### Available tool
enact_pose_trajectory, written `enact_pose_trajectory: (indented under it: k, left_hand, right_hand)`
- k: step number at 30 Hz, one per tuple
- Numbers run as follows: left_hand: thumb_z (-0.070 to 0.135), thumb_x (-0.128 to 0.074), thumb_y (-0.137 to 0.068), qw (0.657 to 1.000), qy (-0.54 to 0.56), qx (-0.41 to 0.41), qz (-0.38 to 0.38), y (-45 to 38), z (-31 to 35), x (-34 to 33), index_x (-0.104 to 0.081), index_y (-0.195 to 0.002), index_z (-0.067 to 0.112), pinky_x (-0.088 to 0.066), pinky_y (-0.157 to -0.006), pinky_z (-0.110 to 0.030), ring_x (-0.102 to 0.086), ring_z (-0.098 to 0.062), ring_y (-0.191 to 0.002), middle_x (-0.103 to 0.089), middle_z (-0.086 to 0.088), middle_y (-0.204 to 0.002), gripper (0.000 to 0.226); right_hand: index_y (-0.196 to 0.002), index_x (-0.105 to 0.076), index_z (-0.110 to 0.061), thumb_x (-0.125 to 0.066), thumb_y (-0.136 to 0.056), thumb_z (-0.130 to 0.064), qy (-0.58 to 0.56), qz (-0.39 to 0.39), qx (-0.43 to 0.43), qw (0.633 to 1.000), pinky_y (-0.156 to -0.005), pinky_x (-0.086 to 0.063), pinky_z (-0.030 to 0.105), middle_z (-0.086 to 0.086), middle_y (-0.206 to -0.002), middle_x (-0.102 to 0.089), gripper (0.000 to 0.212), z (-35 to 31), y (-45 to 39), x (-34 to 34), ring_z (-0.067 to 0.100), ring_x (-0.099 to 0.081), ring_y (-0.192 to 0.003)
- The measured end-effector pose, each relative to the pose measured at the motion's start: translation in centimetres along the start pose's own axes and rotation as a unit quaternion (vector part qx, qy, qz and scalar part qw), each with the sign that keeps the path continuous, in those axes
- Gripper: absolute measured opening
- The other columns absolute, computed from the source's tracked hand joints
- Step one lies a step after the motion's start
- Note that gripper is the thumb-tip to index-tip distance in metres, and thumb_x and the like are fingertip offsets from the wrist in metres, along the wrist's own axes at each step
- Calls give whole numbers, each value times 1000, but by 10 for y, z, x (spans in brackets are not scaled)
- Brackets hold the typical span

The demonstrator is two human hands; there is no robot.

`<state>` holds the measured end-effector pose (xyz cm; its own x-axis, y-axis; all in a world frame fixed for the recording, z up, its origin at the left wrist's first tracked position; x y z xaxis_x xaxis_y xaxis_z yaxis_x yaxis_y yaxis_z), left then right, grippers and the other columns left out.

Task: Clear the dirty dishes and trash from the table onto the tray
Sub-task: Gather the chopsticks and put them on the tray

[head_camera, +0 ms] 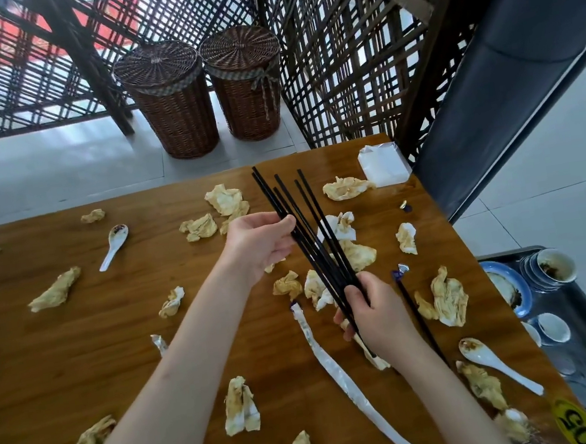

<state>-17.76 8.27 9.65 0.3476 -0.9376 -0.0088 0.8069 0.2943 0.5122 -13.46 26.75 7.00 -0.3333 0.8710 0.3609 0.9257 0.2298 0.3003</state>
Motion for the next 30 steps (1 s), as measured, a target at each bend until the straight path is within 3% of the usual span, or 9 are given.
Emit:
enact_pose_trajectory:
  k: [6,9,16,20,24,30]
  left_hand:
    - [16,-74,-79,1000,-18,-10,-9,7,-1,-6,-59,-97,13,-57,-69,-25,-71,-10,-69,-72,-3,-80,23]
    - [19,-75,-79,997,-72,-9,-18,11,-2,-11,-59,-109,9,-55,-81,-32,-71,-9,-73,-72,-3,-88,36]
    - [21,-75,-78,992,-121,-14,-40,25,-6,-33,-62,-106,10,-52,-72,-26,-71,-8,-75,-73,-2,-89,32]
    - [19,-74,-79,988,-140,-17,-67,33,-9,-47,-59,-109,16,-53,-70,-24,-71,-8,-74,-72,-3,-90,34]
    - [19,-75,-79,984,-149,-10,-99,39,-14,-59,-61,-98,14,-54,-71,-25,-71,-8,-75,-73,-3,-90,24]
    - [20,-73,-80,967,-188,-3,-171,49,-19,-72,-69,-96,12,-50,-67,-23,-70,-7,-79,-74,1,-88,19]
  right_hand:
    - [-90,-49,-28,-37,-100,-22,36,25,37,998,-43,-38,13,-7,-65,-54,16,-3,9,8,-4,-51,-48]
    - [-91,-49,-26,-37,-100,-24,49,28,42,998,-44,-39,12,-9,-68,-53,15,0,16,16,-8,-52,-52]
    - [-96,-55,-22,-39,-97,-37,100,18,35,994,-47,-34,13,-12,-68,-54,21,12,28,37,0,-50,-56]
    - [-89,-57,-28,-41,-98,-33,61,0,2,998,-48,-38,17,-7,-64,-55,18,24,39,49,3,-50,-52]
    - [-85,-55,-24,-41,-99,-28,33,-7,-13,999,-51,-42,26,-3,-63,-55,20,27,51,55,8,-50,-52]
    - [-90,-55,-26,-40,-100,-24,-22,8,-52,998,-44,-42,20,2,-67,-64,18,28,76,54,9,-54,-45]
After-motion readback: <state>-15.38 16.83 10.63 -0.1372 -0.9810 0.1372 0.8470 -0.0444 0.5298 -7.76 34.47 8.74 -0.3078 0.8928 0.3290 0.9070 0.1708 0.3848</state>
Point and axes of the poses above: each hand's wrist, its own y-axis away from the middle knuckle, its own x-axis out of the back of the hand, z = x × y, the point moved 7 cm from there along -y, towards the middle knuckle
